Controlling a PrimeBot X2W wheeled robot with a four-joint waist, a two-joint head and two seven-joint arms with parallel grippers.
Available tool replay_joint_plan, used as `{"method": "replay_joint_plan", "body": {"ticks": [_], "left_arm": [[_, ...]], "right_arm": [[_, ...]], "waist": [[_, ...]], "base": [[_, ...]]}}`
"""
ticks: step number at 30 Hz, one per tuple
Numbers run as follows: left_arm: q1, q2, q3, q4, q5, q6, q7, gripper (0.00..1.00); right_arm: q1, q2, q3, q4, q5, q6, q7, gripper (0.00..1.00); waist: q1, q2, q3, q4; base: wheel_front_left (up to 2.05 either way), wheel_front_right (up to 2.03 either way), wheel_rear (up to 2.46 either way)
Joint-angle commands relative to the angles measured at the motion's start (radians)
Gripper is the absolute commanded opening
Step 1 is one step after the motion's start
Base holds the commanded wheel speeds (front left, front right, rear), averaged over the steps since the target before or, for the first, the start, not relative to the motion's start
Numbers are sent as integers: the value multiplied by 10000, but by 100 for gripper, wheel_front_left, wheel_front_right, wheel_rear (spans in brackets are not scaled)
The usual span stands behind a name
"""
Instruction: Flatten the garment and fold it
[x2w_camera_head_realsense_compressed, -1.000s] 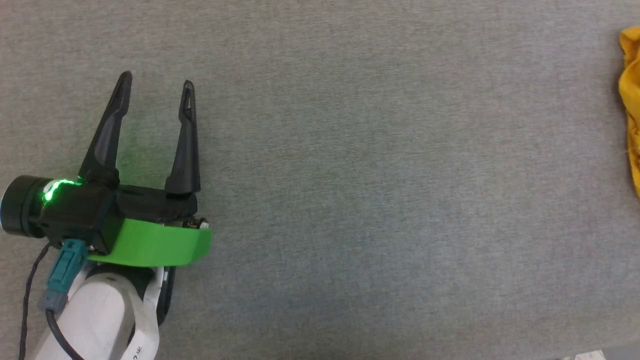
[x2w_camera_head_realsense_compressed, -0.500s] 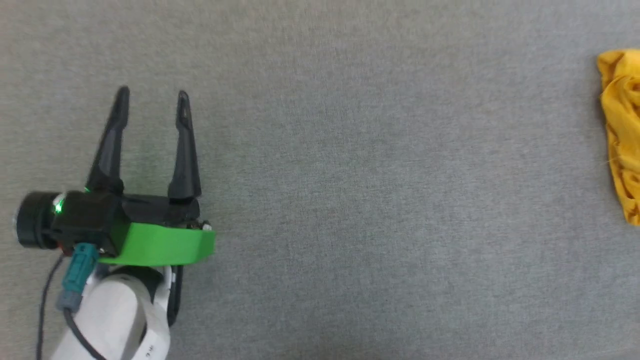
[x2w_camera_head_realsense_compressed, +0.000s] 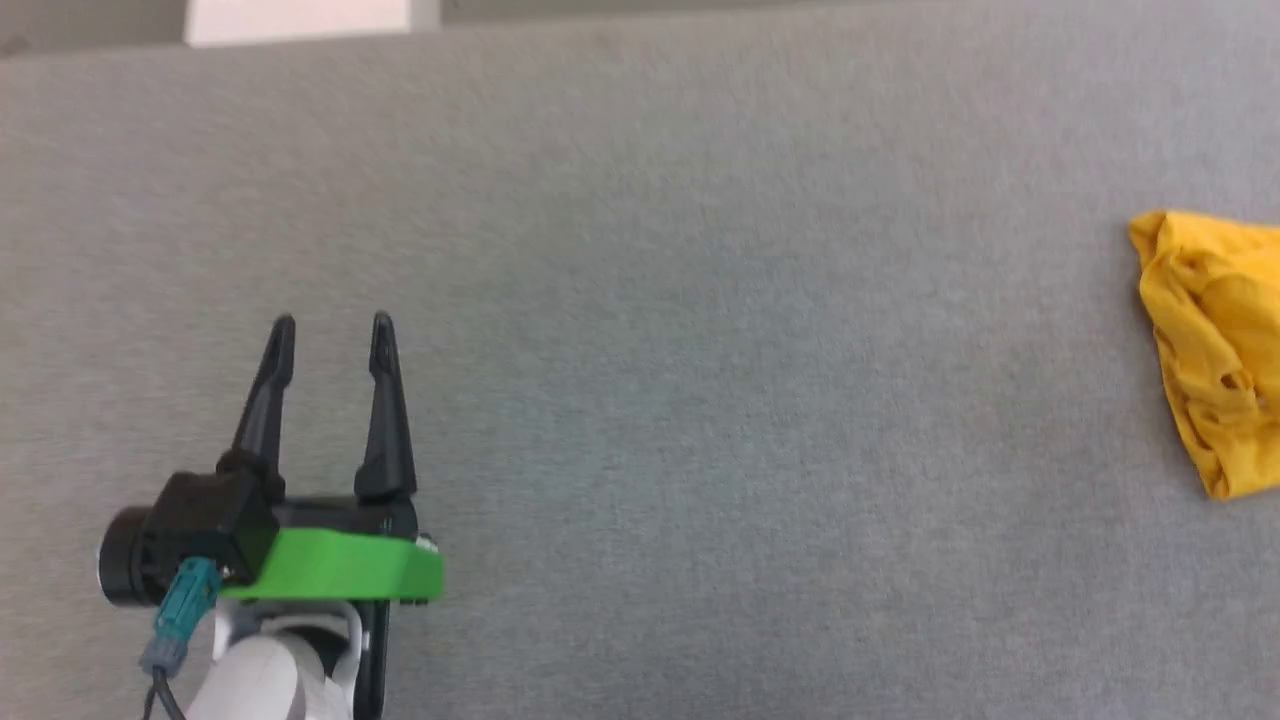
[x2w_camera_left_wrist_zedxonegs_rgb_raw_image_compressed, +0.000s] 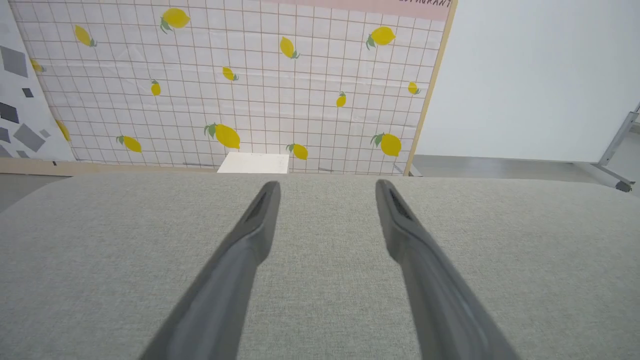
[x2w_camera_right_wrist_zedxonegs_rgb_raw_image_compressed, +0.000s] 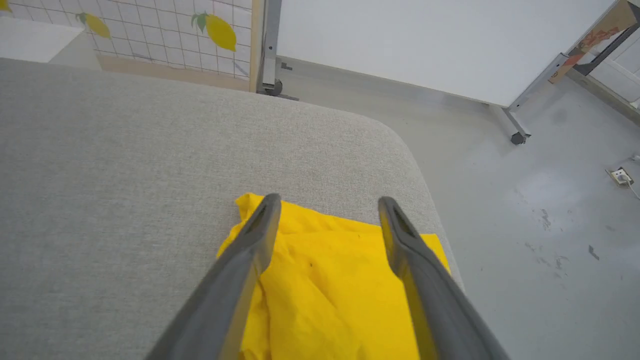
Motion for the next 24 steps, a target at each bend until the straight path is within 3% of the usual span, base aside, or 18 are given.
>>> {"method": "replay_joint_plan", "body": {"ticks": [1, 14, 18, 24], "left_arm": [[181, 0, 57, 43, -118, 2, -86, 100], [1036, -250, -276, 547, -353, -228, -425, 100], [1436, -326, -292, 841, -480, -301, -520, 100], [1833, -499, -183, 1346, -725, -510, -632, 100]], "right_arm": [[326, 320, -75, -304, -77, -17, -243, 100], [3279, 3611, -443, -4042, -1928, -17, -1650, 100], [4061, 4252, -303, -4352, -2318, -17, -1860, 100], [4808, 4636, -313, -4096, -2545, -17, -2345, 100]], "waist": [[0, 0, -970, 576], [0, 0, -1994, 1254], [0, 0, -2184, 1321], [0, 0, -2360, 1410]], "base": [[0, 0, 0], [0, 0, 0], [0, 0, 0], [0, 0, 0]]}}
